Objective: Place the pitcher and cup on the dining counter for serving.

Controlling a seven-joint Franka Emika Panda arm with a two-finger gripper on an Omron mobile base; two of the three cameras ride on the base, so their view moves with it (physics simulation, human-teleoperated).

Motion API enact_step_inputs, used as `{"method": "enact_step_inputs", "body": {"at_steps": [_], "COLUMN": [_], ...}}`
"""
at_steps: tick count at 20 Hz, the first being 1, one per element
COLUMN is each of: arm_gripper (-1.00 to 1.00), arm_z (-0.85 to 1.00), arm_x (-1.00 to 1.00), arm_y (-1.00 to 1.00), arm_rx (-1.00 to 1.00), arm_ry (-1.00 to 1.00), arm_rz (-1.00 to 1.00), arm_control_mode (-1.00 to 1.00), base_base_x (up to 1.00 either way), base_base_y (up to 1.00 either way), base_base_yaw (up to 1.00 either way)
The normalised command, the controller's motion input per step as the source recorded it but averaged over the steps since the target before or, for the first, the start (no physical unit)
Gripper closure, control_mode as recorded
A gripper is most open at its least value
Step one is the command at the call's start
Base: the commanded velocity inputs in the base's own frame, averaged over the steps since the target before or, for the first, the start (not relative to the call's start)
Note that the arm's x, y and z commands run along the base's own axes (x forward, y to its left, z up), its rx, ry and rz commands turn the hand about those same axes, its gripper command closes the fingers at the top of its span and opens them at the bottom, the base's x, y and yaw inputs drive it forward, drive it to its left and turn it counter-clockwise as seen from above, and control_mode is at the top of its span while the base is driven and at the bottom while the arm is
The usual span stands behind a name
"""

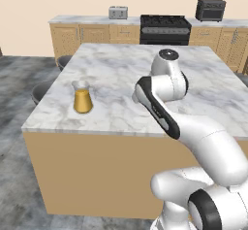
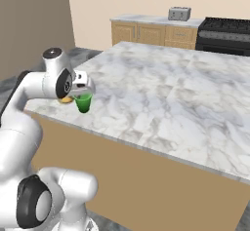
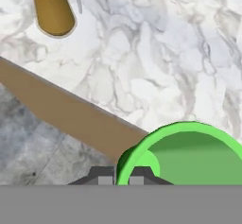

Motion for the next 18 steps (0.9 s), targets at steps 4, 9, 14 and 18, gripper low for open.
{"method": "enact_step_inputs", "body": {"at_steps": [4,9,14,18], "arm_gripper": [1.00,1.00,1.00,1.00], "arm_z": [-0.36,-0.29,-0.39,-0.34], "arm_x": [0.24,0.50,0.65,0.56], "arm_y": [0.30,0.14,0.00,0.01], "arm_rx": [-0.02,-0.01,0.00,-0.02], "arm_ry": [0.00,0.00,0.00,0.07], "arm_rz": [0.01,0.05,0.17,0.34], "arm_control_mode": [-1.00,-1.00,-1.00,-1.00], "base_base_x": [0.00,0.00,0.00,0.00], "base_base_y": [0.00,0.00,0.00,0.00], "base_base_yaw": [0.00,0.00,0.00,0.00]}}
